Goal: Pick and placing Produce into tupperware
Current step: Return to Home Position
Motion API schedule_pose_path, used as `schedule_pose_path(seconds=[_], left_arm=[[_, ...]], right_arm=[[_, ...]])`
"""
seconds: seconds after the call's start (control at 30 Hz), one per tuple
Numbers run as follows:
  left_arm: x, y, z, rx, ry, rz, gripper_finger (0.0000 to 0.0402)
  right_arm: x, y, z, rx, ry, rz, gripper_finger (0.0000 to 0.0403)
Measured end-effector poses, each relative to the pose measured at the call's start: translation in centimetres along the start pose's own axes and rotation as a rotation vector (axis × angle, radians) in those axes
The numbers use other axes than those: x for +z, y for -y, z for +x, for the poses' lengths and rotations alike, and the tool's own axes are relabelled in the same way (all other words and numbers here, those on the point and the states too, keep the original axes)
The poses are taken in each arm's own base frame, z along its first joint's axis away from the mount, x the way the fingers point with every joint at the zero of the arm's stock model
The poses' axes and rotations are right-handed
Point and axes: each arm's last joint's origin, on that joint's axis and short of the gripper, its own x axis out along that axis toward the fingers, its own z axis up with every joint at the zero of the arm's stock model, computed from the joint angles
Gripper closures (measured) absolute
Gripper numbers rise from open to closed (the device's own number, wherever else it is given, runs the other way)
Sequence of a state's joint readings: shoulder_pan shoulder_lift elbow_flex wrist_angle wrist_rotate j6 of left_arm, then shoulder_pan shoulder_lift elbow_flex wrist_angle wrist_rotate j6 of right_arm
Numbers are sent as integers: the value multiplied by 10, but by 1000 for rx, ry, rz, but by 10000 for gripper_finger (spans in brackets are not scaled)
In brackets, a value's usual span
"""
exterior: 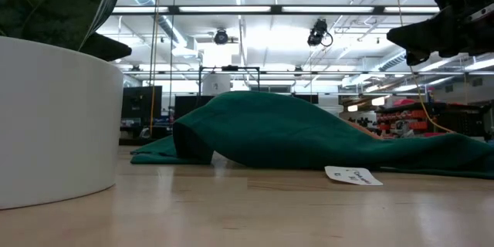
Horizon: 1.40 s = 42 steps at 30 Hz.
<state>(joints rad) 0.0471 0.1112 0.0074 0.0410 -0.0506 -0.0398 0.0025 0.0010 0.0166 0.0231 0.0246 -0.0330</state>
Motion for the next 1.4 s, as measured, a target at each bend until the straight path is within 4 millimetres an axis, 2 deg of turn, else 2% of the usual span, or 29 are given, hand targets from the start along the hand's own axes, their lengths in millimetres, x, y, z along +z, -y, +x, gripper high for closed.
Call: schedule_pose_path(seconds=[1.4], left_arm=[[0,0,0,0,0,0,338]], right_arm=[[0,0,0,0,0,0,403]])
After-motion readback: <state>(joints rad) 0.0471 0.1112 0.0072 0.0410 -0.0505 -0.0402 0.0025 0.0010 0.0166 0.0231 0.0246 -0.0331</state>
